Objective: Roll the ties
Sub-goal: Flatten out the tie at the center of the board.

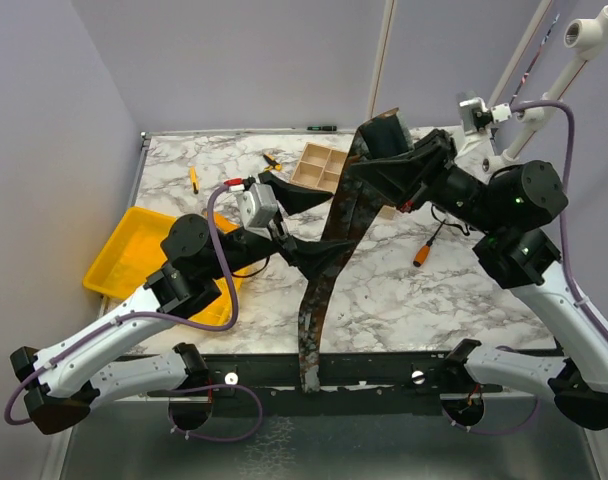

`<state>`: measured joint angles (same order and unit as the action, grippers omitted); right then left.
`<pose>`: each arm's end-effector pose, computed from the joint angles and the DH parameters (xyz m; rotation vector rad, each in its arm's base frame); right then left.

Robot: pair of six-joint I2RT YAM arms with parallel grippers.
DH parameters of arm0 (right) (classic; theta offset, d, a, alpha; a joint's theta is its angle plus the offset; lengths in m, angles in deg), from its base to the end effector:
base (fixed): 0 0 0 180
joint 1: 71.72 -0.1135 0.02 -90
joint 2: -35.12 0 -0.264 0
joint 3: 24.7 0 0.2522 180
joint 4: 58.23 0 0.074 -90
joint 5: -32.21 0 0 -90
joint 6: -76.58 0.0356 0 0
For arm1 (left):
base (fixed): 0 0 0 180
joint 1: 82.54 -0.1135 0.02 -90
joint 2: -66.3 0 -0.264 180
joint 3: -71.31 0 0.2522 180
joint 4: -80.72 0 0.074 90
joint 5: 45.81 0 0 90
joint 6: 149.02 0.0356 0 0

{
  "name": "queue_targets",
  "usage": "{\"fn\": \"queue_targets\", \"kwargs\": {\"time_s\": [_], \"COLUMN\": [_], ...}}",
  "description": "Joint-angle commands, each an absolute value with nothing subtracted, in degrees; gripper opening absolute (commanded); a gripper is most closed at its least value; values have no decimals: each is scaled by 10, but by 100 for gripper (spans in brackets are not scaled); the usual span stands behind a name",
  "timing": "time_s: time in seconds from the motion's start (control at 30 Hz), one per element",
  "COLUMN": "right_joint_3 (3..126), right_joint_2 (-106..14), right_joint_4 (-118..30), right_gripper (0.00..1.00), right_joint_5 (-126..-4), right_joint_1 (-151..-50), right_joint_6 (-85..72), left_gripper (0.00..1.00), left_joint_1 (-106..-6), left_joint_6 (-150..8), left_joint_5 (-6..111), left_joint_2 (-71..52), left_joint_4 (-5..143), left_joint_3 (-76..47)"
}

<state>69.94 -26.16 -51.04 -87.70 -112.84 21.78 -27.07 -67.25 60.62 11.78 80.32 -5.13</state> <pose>0.1374 0.1435 0.5300 -0.5777 1.1754 1.4468 0.1058 -0.1716 0.4623 0.7520 1.0505 -1.1349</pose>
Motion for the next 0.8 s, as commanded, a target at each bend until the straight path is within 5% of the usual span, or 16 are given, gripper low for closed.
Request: {"fn": "queue_targets", "kwargs": {"time_s": [0.0, 0.1, 0.33, 0.57, 0.77], "right_joint_3": [704, 715, 789, 880, 788], "right_joint_2": [-234, -258, -325, -344, -268], "right_joint_4": [-421, -426, -468, -426, -407], "right_gripper": [0, 0, 0, 0, 0], "right_joint_5": [-659, -650, -550, -423, -321], "right_joint_1": [-1124, -1125, -1125, -1125, -1125], "right_joint_6": [137, 146, 216, 199, 156], "left_gripper": [99, 99, 99, 99, 99], "left_joint_1": [-274, -273, -273, -273, -273], "left_joint_6": [-659, -656, -719, -910, -1122], "left_joint_5": [431, 321, 376, 289, 300], "left_joint_2": [191, 260, 358, 411, 440], "left_joint_4": [768, 730, 694, 672, 631], "left_joint_3": [16, 46, 129, 241, 350]}}
